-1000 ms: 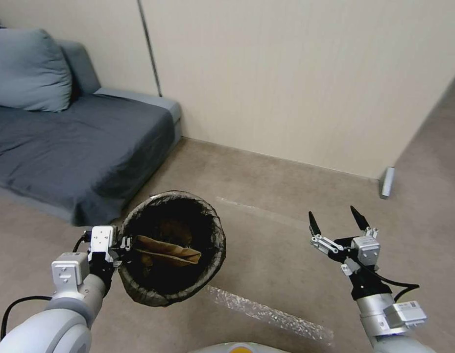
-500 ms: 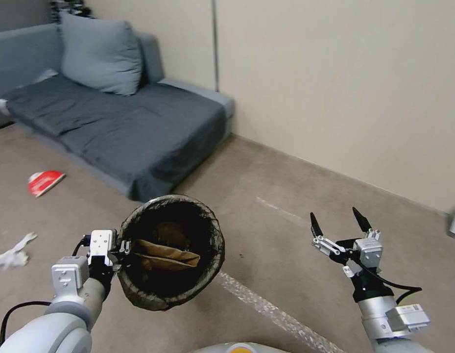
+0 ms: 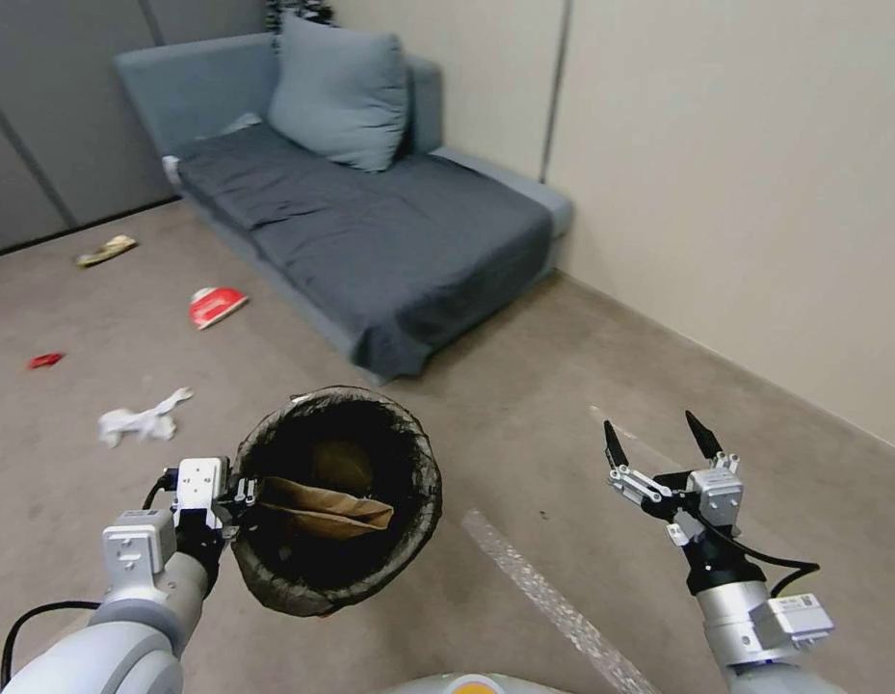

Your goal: Pick up the trash bin, then pick up the garbage from the floor and place it into the trash bin.

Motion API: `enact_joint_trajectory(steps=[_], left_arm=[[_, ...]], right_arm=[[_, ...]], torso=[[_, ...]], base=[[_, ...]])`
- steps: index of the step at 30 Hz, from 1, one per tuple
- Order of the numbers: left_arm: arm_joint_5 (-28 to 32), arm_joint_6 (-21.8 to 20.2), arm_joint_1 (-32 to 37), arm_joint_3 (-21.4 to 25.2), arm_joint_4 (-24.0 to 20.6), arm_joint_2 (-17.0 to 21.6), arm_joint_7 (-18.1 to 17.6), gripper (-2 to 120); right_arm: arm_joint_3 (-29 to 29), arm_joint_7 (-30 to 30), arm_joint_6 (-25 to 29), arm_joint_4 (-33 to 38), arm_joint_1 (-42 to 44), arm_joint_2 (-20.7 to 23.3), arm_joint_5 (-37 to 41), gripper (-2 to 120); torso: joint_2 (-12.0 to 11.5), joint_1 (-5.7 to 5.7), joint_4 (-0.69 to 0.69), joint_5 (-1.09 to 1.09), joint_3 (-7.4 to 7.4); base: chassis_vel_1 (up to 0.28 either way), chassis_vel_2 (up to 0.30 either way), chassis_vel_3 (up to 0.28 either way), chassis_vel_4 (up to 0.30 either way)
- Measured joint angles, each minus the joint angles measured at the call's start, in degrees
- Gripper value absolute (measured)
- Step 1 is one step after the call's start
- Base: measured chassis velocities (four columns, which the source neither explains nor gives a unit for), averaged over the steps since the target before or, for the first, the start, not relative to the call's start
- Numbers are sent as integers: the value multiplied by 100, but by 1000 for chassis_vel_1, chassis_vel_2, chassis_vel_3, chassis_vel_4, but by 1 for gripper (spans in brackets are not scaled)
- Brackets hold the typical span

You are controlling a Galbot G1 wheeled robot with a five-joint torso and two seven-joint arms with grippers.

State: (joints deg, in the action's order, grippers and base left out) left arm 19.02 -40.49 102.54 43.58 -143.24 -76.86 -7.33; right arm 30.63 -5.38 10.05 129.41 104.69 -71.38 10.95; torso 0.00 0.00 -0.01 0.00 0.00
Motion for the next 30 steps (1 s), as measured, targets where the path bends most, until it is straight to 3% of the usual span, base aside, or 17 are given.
enact_joint_trajectory(steps=[30], left_arm=[[10, 11, -95, -3, 0, 34, 0, 1]], right_arm=[[-157, -208, -158, -134, -188, 12, -56, 100]], torso=[[0, 0, 2, 0, 0]], base=[[124, 122, 125, 127]])
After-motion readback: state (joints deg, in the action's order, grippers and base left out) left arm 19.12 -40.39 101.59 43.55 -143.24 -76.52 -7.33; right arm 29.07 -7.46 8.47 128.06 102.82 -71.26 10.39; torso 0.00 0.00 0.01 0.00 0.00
